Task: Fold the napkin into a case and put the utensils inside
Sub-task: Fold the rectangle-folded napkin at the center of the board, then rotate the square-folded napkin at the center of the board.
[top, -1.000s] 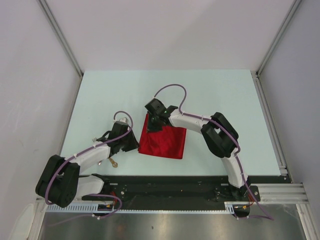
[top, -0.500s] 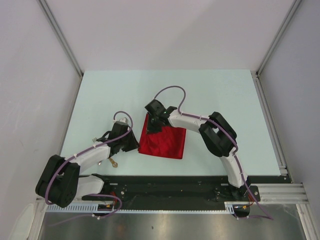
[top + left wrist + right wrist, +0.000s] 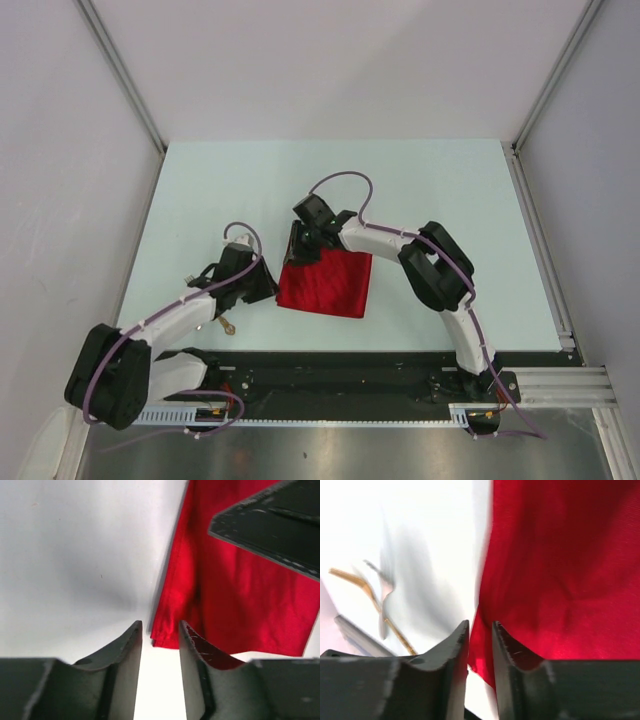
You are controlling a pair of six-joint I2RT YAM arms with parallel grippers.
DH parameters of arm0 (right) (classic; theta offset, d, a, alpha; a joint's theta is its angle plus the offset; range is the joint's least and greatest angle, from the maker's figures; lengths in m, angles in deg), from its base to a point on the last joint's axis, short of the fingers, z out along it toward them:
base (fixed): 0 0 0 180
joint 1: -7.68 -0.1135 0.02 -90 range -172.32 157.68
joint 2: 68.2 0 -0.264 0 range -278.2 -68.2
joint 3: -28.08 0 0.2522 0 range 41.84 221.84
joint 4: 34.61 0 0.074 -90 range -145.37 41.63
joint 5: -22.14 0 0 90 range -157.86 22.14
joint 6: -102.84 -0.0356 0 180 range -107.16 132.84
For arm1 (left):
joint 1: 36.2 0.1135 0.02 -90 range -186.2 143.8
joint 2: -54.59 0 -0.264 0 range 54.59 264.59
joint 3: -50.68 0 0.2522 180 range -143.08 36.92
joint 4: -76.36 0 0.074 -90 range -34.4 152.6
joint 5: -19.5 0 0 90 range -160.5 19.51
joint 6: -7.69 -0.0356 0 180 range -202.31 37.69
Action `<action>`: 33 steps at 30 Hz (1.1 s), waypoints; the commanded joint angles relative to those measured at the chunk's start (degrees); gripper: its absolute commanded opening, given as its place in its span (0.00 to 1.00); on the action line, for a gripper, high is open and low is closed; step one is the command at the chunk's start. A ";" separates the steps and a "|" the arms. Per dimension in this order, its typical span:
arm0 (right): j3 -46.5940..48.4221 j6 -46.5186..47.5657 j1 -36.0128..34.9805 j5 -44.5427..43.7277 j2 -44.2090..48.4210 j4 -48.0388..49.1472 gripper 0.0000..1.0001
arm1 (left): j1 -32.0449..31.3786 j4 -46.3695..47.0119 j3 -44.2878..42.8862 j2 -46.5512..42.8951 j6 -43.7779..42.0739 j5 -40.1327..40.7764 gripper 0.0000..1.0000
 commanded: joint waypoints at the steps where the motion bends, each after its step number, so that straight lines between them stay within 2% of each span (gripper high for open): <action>1: -0.50 -0.21 1.21 6.92 1.89 4.78 0.39 | -0.18 -2.37 -1.11 -6.26 -1.05 -0.24 0.46; 4: -6.64 1.02 2.52 7.45 8.39 5.84 0.53 | -0.18 -2.03 -1.90 -9.69 -2.72 -2.09 0.55; 8: -16.22 3.12 5.86 5.96 18.58 6.45 0.54 | -1.49 -3.08 -5.15 -8.47 -3.51 -4.55 0.54; 12: -24.31 5.85 7.62 8.14 25.27 5.58 0.54 | -4.04 -1.50 -7.26 -4.09 -2.99 -6.66 0.45; 15: -31.95 4.81 7.01 9.90 29.31 9.32 0.50 | -5.01 -0.80 -7.80 0.66 -2.29 -6.58 0.38; 16: -36.85 4.37 6.49 10.52 30.28 11.00 0.46 | -5.01 -0.88 -7.62 1.63 -2.11 -5.27 0.35; 18: -41.09 2.87 6.31 11.31 32.83 16.17 0.40 | -5.01 -0.71 -7.18 4.27 -2.11 -4.56 0.32; 19: -43.29 2.43 6.57 12.71 33.36 17.51 0.33 | -5.01 -0.53 -6.75 5.06 -2.20 -4.21 0.31; 22: -49.36 1.90 6.83 14.12 34.94 22.44 0.21 | -5.01 0.96 -5.17 7.52 -2.02 -3.50 0.29; 29: -59.65 4.45 10.78 12.98 38.11 24.29 0.15 | -5.36 2.02 -4.46 11.31 -2.90 -1.04 0.25; 33: -58.88 5.85 11.84 13.69 43.01 21.31 0.15 | -6.77 -1.13 -6.03 7.99 -3.43 0.01 0.25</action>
